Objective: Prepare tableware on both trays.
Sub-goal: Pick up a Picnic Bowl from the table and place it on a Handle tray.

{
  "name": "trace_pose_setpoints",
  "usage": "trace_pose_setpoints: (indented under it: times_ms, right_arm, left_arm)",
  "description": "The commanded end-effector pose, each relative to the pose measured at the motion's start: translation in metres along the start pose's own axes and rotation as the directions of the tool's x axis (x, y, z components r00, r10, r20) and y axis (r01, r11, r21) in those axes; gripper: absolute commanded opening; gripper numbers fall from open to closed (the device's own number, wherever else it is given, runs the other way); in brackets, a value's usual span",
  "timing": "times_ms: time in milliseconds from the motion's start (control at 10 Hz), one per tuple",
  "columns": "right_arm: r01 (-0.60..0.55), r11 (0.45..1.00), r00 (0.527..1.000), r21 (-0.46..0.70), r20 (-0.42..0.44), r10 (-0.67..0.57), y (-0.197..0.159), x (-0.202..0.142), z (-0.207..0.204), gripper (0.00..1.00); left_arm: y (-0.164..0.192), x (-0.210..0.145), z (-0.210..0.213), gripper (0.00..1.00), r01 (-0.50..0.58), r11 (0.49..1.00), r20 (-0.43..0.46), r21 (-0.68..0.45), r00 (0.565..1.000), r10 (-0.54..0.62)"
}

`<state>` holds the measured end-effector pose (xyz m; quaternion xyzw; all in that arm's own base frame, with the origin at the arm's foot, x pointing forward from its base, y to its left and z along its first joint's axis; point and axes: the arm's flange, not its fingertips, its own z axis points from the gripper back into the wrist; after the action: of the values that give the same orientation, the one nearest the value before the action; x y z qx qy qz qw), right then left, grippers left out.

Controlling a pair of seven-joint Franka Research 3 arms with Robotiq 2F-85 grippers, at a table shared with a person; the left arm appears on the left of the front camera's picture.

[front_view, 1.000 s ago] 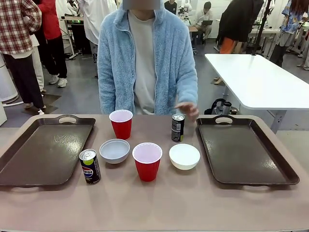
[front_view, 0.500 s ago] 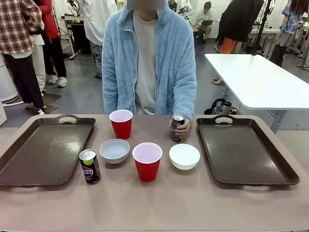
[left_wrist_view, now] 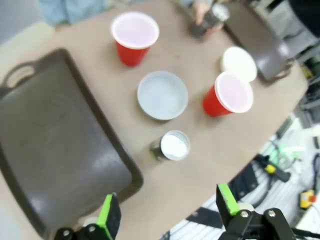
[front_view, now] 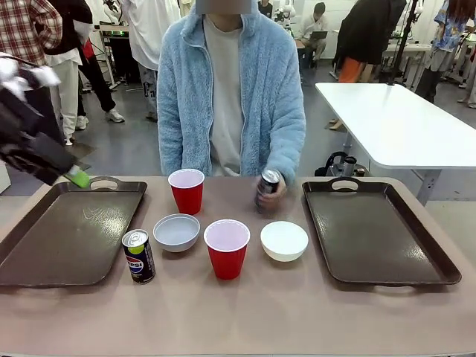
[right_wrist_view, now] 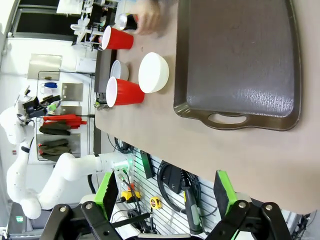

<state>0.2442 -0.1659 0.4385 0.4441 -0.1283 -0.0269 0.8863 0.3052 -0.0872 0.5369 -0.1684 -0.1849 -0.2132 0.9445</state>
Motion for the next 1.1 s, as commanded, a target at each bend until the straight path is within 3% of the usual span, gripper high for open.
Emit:
trace_pose_setpoints:
  times_ms: [0,200,400,800,1000]
  right_arm:
    - [0.012,1.0,1.0,0.027,0.01,-0.012,0.001,0.003,0.0,1.0]
    - [0.012,1.0,1.0,0.027,0.01,-0.012,0.001,0.003,0.0,1.0]
    - [0.012,1.0,1.0,0.027,0.01,-0.012,0.001,0.003,0.0,1.0]
    - [0.012,1.0,1.0,0.027,0.01,-0.012,0.001,0.003,0.0,1.0]
    - [0.012,1.0,1.0,0.027,0.01,-0.012,0.001,0.003,0.0,1.0]
  left_arm:
    - [-0.009,0.033,-0.032,1.0,-0.027,0.991,-0.144,0.127,0.989,0.046]
    - [-0.021,0.068,-0.069,1.0,-0.038,0.971,-0.173,0.236,0.982,0.081]
    - [-0.025,0.091,-0.089,1.0,-0.071,0.963,-0.162,0.26,0.98,0.116]
    - [-0.021,0.073,-0.088,1.0,-0.041,0.969,-0.17,0.246,0.982,0.085]
    - [-0.015,0.092,-0.113,1.0,-0.083,0.975,-0.189,0.208,0.974,0.124]
